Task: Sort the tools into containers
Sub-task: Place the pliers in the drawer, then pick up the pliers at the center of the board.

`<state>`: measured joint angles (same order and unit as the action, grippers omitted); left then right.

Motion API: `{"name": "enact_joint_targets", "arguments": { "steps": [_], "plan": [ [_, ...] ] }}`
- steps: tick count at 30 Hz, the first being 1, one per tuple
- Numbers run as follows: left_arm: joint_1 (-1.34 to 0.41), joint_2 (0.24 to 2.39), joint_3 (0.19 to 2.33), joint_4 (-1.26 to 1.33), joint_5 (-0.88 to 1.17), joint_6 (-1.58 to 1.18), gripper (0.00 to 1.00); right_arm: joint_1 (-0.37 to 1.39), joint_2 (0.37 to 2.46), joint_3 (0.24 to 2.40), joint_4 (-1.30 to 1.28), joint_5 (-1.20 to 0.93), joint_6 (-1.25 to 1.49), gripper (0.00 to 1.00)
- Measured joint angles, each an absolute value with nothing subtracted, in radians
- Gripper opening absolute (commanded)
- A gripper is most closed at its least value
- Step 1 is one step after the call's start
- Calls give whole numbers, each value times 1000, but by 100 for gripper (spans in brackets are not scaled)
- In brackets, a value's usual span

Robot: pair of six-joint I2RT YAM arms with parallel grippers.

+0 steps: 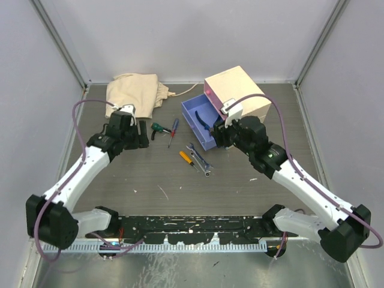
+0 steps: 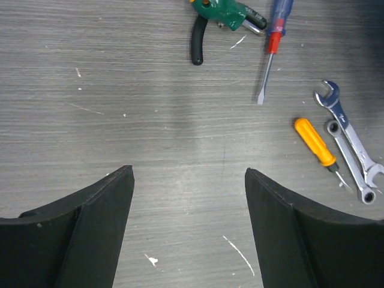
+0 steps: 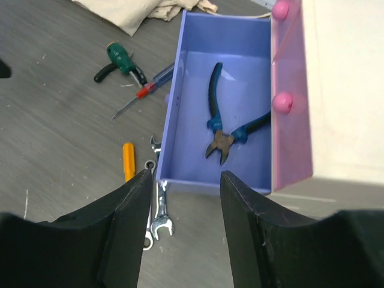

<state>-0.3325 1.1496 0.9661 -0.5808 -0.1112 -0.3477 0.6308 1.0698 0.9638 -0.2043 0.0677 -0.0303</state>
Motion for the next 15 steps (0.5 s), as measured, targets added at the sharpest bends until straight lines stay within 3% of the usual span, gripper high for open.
{"name": "enact_joint_targets", "arguments": {
  "steps": [15],
  "plan": [
    [-332,1681,1179,-453,-146,-350,51,631,868,733,-258,39,90,53]
  ]
}}
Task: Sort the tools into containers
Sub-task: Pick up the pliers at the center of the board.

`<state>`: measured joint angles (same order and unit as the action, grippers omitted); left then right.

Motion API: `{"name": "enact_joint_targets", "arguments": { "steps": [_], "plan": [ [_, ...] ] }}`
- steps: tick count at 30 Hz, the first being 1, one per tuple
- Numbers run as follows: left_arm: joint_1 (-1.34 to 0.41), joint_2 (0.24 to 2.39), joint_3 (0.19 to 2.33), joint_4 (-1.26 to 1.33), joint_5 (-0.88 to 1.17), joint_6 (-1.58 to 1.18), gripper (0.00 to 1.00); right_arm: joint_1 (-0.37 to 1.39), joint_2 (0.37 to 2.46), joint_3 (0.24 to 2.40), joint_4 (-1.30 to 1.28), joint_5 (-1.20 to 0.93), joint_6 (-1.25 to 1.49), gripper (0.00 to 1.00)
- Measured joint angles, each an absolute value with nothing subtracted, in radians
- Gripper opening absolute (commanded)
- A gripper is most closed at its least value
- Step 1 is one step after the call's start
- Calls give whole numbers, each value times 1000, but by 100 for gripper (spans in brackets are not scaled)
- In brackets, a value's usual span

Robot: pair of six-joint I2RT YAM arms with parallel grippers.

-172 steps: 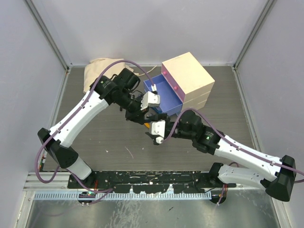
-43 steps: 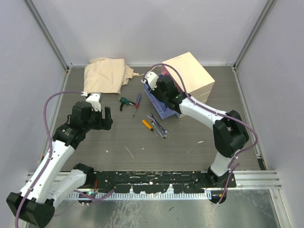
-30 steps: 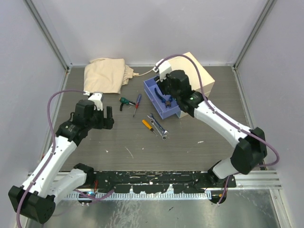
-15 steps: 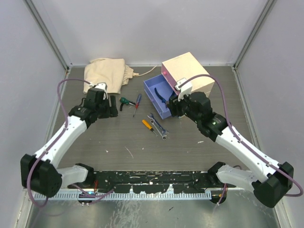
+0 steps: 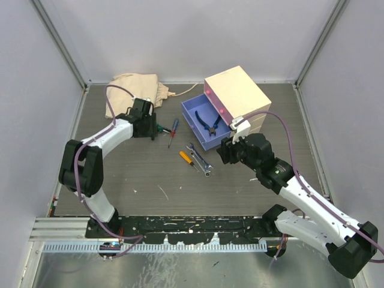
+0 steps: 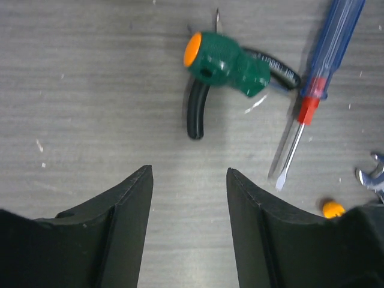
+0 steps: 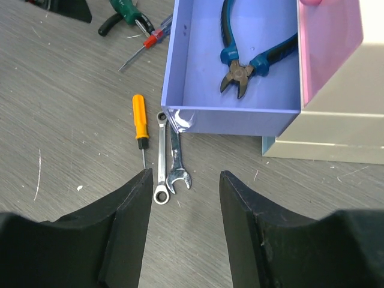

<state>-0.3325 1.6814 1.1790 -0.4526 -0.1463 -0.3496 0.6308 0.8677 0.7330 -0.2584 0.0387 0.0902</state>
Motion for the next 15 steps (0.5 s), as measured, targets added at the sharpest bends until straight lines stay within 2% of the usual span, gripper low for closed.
{"name": "enact_joint_targets", "arguments": {
  "steps": [7,15],
  "plan": [
    [-332,1835,1304,-437,-160,-323,45,631,850,698,-258,28,113,53],
    [-332,1927,1337,-439,-154,-320,38,631,850,686,-256,20,128,53]
  ]
}}
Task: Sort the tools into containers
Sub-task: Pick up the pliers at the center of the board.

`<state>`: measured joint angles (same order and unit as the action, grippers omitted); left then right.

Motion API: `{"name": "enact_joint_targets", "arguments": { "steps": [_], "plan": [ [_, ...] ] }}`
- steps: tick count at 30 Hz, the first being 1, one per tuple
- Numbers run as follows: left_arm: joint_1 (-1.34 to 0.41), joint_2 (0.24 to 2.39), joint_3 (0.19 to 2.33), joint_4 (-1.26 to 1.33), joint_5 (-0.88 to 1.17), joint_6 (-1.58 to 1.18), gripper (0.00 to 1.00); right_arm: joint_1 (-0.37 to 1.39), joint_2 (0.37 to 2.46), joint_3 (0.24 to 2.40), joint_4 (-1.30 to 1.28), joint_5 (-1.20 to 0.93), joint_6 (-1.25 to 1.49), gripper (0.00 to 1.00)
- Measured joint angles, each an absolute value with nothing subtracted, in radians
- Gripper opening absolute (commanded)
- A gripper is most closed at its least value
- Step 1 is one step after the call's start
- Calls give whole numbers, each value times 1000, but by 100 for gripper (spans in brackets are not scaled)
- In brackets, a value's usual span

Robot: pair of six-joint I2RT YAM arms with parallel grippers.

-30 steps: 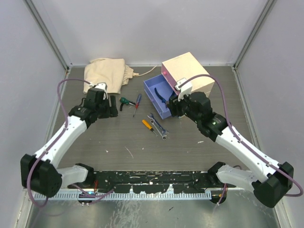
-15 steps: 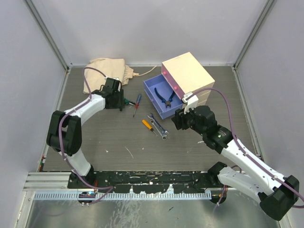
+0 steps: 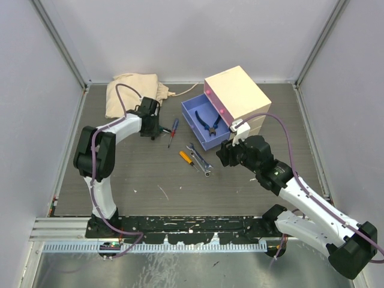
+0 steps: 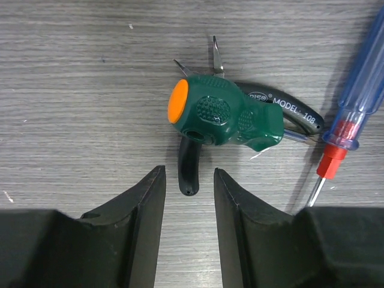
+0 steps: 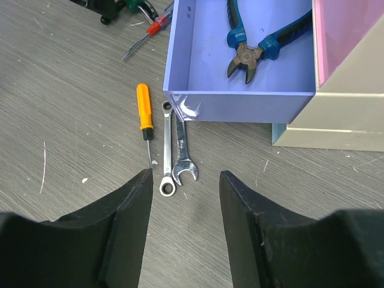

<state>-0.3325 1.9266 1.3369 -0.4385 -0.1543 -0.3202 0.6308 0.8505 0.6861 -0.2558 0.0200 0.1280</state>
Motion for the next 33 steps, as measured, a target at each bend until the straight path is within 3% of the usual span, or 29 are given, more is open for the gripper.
{"name": "enact_joint_targets", "arguments": {
  "steps": [10,19,27,33],
  "plan": [
    [-332,1984,1371,-454,-152,-321,29,631,851,680,-253,12,139,53],
    [-332,1998,1389,-463,-157,-322,7,631,850,675,-249,6,147,53],
    [-336,1950,1332,-464,-182,-315,3,631,849,668,-247,6,155,53],
    [-364,1784,1224,-484,-279,-289,0,631,850,667,-239,5,162,54]
  ]
}}
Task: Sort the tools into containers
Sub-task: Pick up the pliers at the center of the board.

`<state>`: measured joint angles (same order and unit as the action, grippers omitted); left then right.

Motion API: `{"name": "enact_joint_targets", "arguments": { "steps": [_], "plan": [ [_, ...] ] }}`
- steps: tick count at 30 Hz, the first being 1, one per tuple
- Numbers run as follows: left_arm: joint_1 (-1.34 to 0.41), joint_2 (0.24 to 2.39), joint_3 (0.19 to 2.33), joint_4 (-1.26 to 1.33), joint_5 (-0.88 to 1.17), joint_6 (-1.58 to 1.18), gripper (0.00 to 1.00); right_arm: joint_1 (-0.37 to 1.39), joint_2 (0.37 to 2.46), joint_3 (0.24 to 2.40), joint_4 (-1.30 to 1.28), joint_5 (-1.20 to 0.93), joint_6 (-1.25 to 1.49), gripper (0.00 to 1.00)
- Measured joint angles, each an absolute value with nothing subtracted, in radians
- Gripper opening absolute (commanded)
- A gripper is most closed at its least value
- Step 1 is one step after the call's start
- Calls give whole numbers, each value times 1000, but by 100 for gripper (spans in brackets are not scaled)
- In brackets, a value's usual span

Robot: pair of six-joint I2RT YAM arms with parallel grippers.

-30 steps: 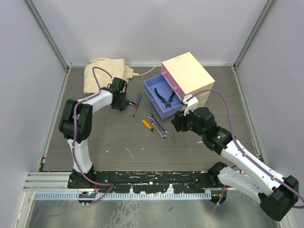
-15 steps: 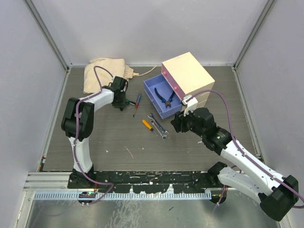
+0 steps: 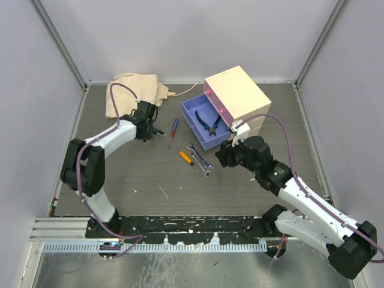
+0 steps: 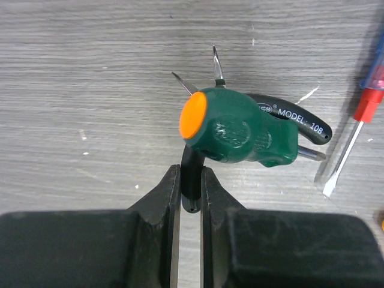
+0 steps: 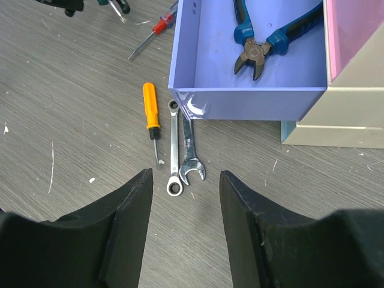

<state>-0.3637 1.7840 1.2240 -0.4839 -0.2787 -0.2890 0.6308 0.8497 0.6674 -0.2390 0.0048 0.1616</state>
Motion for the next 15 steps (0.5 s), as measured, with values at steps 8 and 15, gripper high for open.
{"name": "enact_joint_targets", "arguments": {
  "steps": [8,15],
  "plan": [
    [-448,1629,1148,-472,-451,-247,0,631,870,667,-224,-8,170,54],
    [-476,1629,1087,-473,-507,-237,0,631,871,667,-216,-14,178,54]
  ]
}}
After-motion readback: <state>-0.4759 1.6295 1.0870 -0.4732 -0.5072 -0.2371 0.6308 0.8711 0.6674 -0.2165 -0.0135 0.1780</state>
